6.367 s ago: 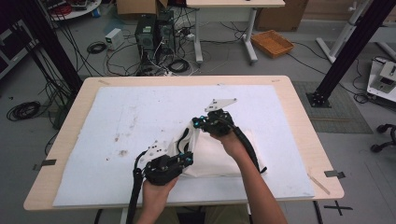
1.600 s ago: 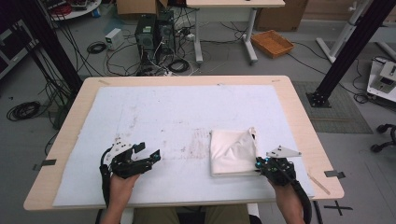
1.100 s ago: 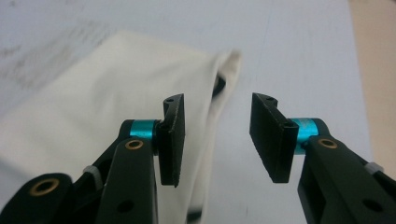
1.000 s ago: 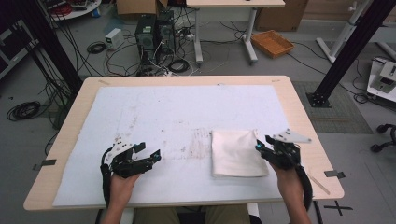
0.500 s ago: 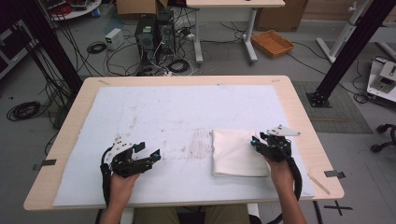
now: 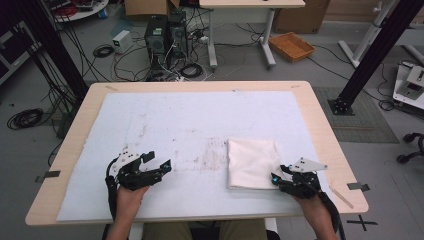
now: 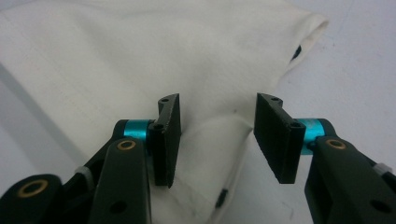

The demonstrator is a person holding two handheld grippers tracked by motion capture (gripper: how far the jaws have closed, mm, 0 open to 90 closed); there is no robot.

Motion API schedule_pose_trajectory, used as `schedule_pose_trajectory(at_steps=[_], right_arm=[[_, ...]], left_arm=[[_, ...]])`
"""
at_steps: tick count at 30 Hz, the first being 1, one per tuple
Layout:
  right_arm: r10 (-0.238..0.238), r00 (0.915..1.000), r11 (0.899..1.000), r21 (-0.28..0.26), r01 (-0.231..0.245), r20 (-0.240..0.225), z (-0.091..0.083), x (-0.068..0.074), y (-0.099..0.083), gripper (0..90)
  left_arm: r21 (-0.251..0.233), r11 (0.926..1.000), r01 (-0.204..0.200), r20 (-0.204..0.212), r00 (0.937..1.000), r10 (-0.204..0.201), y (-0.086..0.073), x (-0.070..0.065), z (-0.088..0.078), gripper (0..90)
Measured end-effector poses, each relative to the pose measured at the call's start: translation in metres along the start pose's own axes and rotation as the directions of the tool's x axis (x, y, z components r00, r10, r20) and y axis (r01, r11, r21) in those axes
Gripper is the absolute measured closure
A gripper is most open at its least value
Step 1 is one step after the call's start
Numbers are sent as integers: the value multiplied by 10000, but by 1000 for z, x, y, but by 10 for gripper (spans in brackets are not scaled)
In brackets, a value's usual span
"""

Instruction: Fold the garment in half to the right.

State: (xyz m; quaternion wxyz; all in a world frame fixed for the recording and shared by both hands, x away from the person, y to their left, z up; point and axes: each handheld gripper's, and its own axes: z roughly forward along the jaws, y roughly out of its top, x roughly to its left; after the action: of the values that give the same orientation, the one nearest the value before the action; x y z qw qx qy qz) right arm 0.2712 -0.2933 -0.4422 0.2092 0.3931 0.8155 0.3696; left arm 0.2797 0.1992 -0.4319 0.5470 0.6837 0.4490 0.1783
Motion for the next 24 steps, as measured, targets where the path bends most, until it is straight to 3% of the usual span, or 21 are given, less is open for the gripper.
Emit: schedule_pose_trajectory(at_steps=[1, 3, 5, 7, 11, 13, 24], right_arm=[[-22, 10000, 10000, 0, 22, -51, -4, -1, 0, 498], [197, 9997, 9994, -288, -192, 164, -11, -2, 0, 366], [473, 9979, 9957, -817, -436, 438, -19, -4, 0, 275], [655, 9952, 9857, -1596, -532, 723, -28, -7, -1, 208], [877, 9901, 9695, -2378, -595, 1098, -34, -10, -1, 204], [982, 9879, 9655, -2520, -653, 1201, -35, -12, -1, 204], [1082, 9843, 9634, -2591, -691, 1394, -43, -16, -3, 204]], left_arm=[[-20, 10000, -96, 30, 9999, 96, 0, 0, 0, 231], [-85, 9997, -218, 86, 9997, 218, 0, 0, 0, 231], [-135, 9991, -405, 121, 9991, 407, 0, -1, 0, 231], [-220, 9974, -685, 107, 9976, 688, -1, -2, -1, 231], [-620, 9916, -1132, 123, 9934, 1142, -3, -3, -2, 232], [-758, 9869, -1423, 99, 9896, 1434, -4, -3, -3, 232], [-640, 9901, -1251, 204, 9917, 1266, -6, -2, -5, 232]])
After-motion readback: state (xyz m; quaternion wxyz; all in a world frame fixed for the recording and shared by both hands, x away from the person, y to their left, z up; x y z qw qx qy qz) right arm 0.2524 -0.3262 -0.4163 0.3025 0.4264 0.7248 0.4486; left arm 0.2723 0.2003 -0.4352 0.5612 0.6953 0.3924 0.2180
